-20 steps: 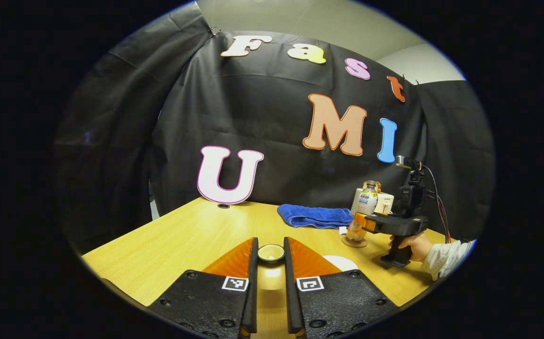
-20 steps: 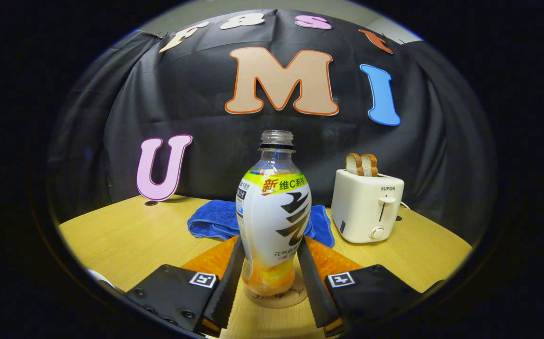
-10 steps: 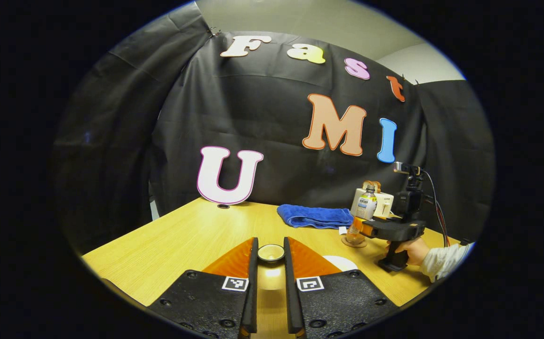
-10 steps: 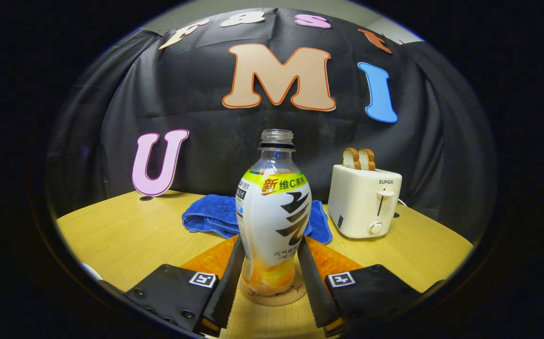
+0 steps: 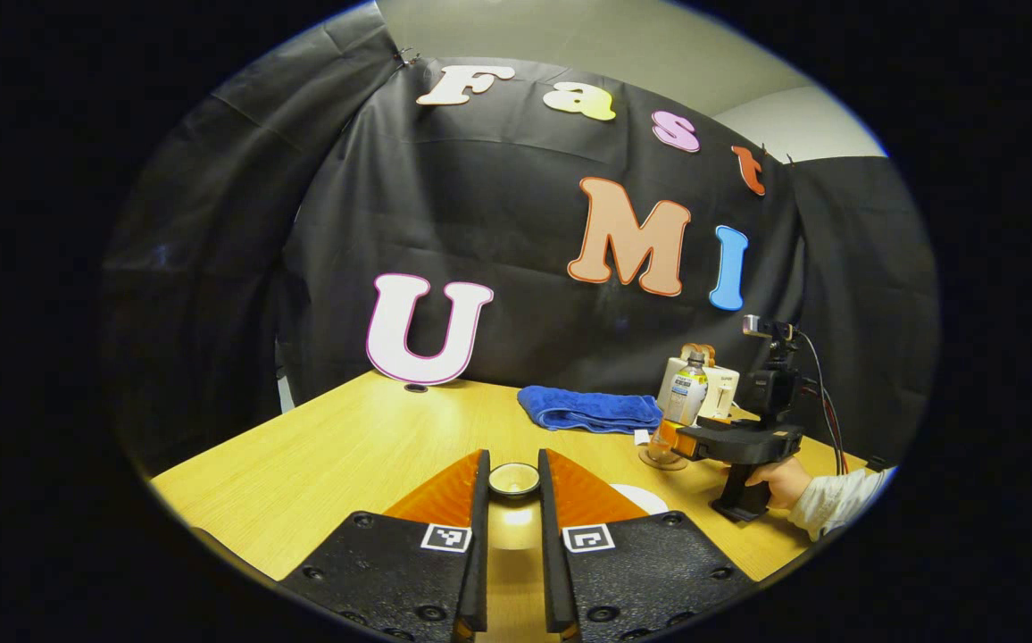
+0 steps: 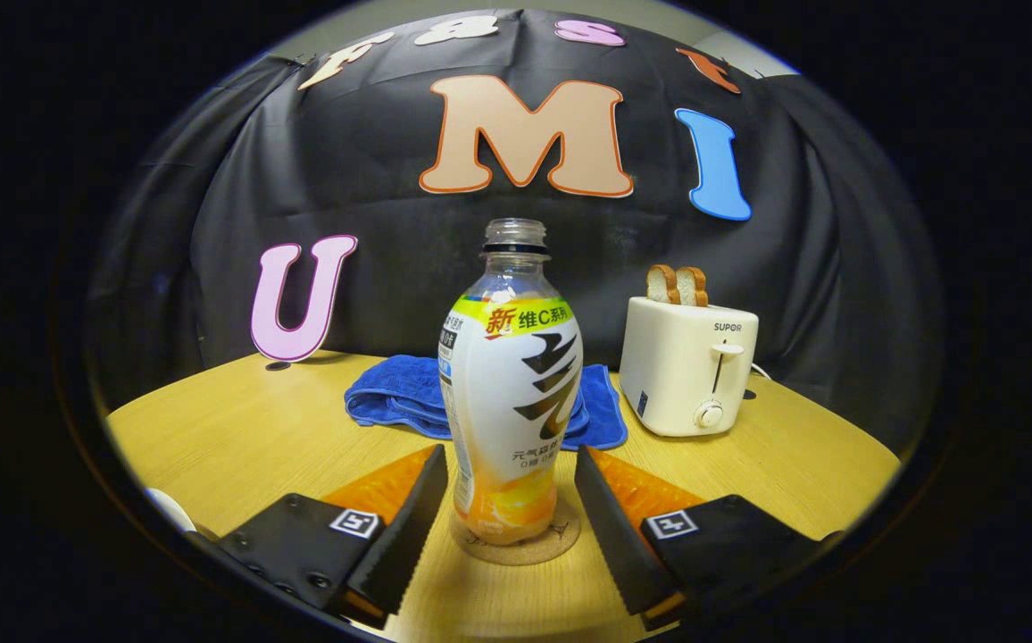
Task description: Open the teacup lid with one hand, grasp the water bottle and pour water into the teacup with the other hand; after pouring, place the water bottle on the coaster and then close the teacup lid.
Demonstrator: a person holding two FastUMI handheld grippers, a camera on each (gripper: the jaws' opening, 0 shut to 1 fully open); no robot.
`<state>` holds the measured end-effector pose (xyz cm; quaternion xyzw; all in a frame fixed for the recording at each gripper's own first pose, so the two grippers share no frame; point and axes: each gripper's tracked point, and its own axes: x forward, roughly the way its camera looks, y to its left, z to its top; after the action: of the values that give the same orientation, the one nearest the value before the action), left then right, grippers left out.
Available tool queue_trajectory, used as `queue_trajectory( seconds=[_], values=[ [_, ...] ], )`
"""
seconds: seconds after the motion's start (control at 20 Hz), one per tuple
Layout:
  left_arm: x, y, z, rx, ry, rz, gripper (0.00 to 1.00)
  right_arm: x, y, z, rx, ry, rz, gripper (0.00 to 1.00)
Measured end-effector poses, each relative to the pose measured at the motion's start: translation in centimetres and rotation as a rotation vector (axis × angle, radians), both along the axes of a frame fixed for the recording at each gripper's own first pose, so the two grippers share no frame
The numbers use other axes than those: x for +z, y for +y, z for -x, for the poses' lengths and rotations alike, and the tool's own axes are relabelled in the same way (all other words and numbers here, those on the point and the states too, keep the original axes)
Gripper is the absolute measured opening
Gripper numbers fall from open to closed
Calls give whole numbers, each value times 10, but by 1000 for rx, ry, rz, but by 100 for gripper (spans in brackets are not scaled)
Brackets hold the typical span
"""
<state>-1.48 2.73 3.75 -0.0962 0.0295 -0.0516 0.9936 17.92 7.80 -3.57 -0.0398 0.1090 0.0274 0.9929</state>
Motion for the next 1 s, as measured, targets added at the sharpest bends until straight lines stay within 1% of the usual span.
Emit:
queue_trajectory(
  seconds=[0.1,0.2,0.3,0.35,0.4,0.45,0.5,0.55,0.6,0.65,0.7,0.75,0.8,0.85,0.9,0.95,1.0],
  values=[
    [-2,-6,0,-13,4,4,22,6,-2,6,5,-26,10,96],
    [-3,-14,-1,-28,5,-5,22,13,-4,13,11,-51,24,97],
    [-4,-23,-1,-49,0,-15,22,22,-5,23,20,-84,29,97],
    [-5,-28,-2,-62,1,-17,22,27,-8,31,21,-101,30,94],
    [-8,-34,-3,-77,4,-16,22,33,-9,38,25,-117,29,94],
    [-10,-39,-5,-90,10,-11,22,36,-12,46,26,-131,30,97],
    [-12,-44,-7,-103,15,-6,22,42,-13,54,31,-144,33,94],
    [-14,-48,-9,-114,22,0,22,46,-15,62,35,-158,37,97],
    [-17,-51,-12,-123,28,4,23,50,-17,70,36,-172,38,97],
    [-19,-55,-15,-129,35,8,23,53,-19,77,35,-184,33,94],
    [-20,-58,-17,-137,41,8,24,54,-20,83,34,-192,21,94],
    [-21,-62,-20,-142,43,5,23,53,-21,89,33,-193,9,96],
    [-21,-64,-23,-146,42,-3,23,51,-21,94,32,-189,-1,94],
    [-20,-68,-25,-149,39,-17,23,49,-23,98,31,-185,-12,96],
    [-21,-70,-28,-152,38,-29,23,46,-23,101,33,-180,-23,94],
    [-21,-74,-30,-156,38,-38,23,44,-23,103,34,-176,-29,94],
    [-23,-78,-32,-161,39,-42,23,42,-25,104,30,-175,-28,96]
  ],
)
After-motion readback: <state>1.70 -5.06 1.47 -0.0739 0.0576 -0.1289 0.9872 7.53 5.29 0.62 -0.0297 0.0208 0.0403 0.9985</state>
